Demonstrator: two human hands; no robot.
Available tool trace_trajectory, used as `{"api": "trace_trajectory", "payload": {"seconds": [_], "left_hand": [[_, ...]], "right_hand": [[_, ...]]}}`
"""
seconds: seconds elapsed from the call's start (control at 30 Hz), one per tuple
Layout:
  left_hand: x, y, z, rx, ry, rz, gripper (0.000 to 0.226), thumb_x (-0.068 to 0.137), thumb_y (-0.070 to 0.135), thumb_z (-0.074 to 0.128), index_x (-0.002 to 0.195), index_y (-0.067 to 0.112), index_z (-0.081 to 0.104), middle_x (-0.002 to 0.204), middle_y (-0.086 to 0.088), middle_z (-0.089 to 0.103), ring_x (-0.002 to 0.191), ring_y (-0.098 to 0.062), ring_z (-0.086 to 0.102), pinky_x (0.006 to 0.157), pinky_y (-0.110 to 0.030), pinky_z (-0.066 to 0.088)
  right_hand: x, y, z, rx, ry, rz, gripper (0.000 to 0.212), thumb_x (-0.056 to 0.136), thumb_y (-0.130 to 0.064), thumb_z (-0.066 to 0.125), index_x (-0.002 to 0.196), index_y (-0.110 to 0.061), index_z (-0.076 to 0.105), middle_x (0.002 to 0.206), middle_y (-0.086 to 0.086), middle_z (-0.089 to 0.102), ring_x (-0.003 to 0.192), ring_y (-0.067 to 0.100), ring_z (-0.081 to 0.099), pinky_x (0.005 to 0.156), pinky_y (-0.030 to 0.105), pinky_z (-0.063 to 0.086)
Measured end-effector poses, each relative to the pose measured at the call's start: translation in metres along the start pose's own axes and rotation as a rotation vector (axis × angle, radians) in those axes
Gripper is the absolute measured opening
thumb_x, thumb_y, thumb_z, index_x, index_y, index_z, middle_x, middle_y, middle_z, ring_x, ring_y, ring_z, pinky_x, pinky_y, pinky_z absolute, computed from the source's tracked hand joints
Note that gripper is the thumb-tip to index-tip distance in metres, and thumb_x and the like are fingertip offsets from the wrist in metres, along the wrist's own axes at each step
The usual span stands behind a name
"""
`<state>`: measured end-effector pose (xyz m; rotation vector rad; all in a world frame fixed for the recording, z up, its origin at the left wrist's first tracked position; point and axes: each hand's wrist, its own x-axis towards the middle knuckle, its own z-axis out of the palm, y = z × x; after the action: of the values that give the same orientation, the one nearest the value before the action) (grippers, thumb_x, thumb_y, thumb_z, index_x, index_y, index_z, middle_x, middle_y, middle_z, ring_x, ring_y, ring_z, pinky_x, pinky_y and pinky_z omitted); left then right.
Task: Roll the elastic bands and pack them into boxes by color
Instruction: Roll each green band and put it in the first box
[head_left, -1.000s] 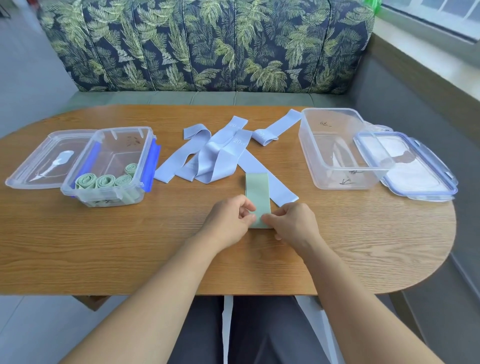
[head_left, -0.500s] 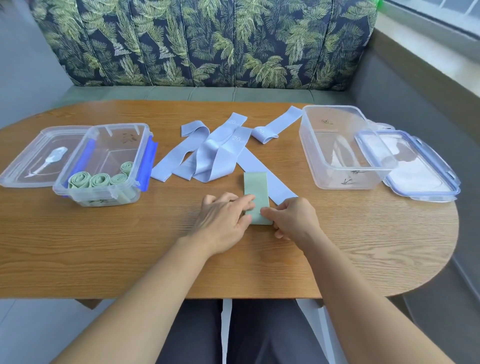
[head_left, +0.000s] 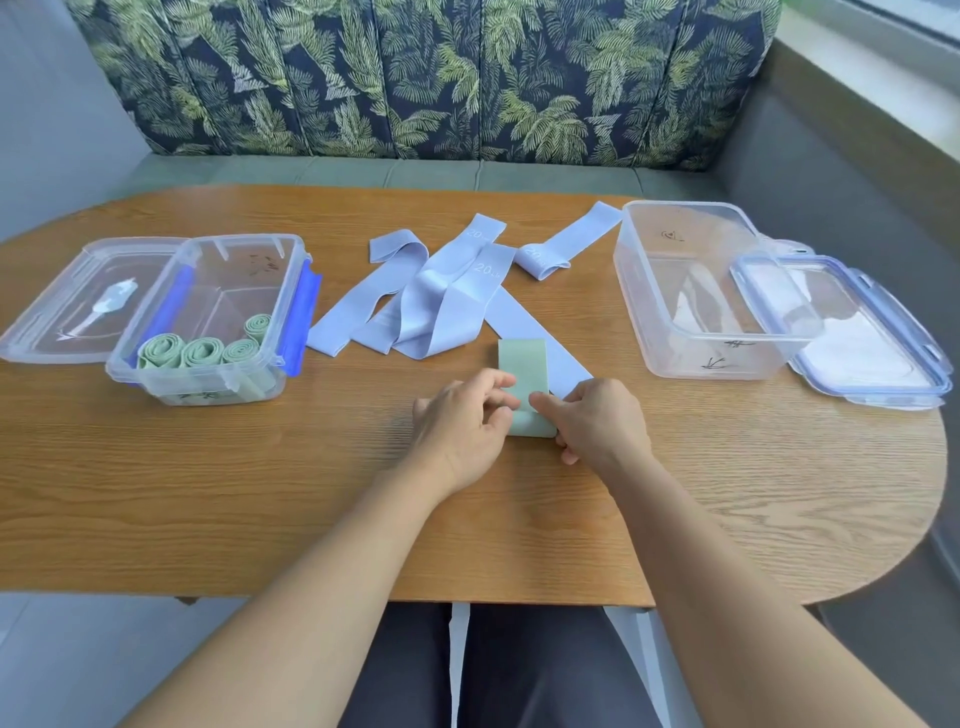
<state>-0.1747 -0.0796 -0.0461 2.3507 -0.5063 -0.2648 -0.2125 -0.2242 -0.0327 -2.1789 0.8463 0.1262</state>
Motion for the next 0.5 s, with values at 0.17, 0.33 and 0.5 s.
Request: {"api": "trace_trajectory", "payload": {"seconds": [0.17, 0.33, 0.5], "left_hand": [[0.004, 0.003, 0.007, 0.003, 0.056, -0.045, 0.022, 0.095, 0.023, 0.047, 0.113, 0.033, 0.056, 0.107, 0.018, 0.067, 0.114, -0.007, 0.053, 0.096, -0.035, 0.029], [0.007, 0.009, 0.006, -0.020, 0.081, -0.102, 0.016, 0.094, 0.023, 0.052, 0.105, 0.029, 0.062, 0.103, 0.013, 0.068, 0.103, -0.012, 0.060, 0.099, -0.038, 0.041], [0.009, 0.014, 0.007, -0.041, 0.108, -0.141, 0.016, 0.093, 0.021, 0.054, 0.104, 0.023, 0.066, 0.099, 0.009, 0.068, 0.098, -0.015, 0.061, 0.088, -0.033, 0.049]], "right_hand": [[0.004, 0.001, 0.009, -0.074, 0.106, 0.005, 0.046, 0.087, -0.056, 0.058, 0.076, -0.012, 0.061, 0.073, 0.005, 0.070, 0.069, 0.026, 0.069, 0.062, 0.028, 0.048], [-0.001, 0.001, 0.015, -0.107, 0.221, -0.026, 0.052, 0.092, -0.056, 0.052, 0.064, -0.012, 0.048, 0.065, 0.001, 0.053, 0.069, 0.028, 0.055, 0.057, 0.029, 0.036], [-0.006, 0.016, 0.010, 0.153, 0.121, -0.057, 0.034, 0.079, -0.042, 0.065, 0.062, -0.013, 0.066, 0.067, 0.004, 0.070, 0.070, 0.026, 0.070, 0.074, 0.041, 0.058]]}}
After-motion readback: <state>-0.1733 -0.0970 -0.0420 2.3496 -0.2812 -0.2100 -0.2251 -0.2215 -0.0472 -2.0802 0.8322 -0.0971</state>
